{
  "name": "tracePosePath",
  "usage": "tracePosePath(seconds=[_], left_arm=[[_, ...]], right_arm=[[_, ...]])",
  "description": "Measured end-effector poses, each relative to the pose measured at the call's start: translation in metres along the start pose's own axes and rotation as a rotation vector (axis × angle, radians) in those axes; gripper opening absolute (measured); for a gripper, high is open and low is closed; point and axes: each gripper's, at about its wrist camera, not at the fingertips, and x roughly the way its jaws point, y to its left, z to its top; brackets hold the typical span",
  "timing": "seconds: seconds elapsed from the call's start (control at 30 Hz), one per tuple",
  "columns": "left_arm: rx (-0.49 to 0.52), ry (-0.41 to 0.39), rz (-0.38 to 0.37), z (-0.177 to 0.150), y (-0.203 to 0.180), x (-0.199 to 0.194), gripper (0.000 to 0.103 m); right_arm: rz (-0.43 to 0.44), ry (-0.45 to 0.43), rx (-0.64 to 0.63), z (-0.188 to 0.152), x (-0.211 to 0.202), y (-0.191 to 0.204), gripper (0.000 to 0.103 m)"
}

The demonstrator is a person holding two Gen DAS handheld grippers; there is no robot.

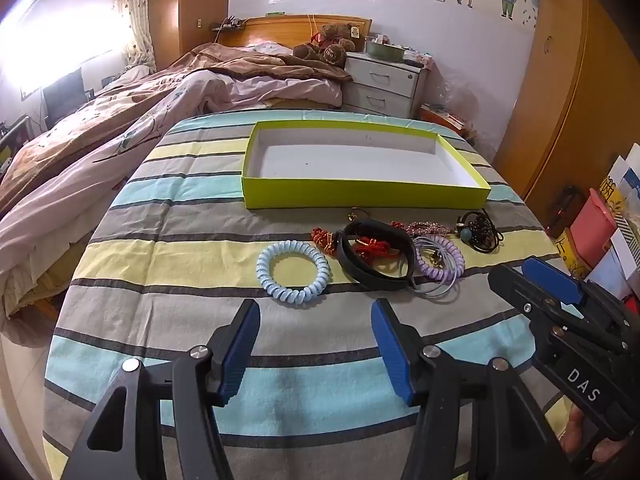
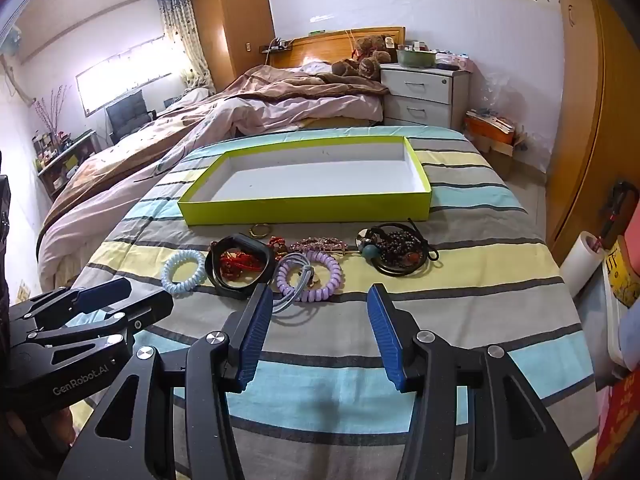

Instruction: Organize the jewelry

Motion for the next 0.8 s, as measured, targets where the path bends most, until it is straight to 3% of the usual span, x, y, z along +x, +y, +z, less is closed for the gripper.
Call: tracePosePath(seconds=[0.8], left_arm=[[0.005,-0.01,0.028,0.004,-0.0034,-0.0086,0.057]], right_arm=[[-0.028,0.01,0.001,0.0012,-0.0014,-0.0005,0.05]])
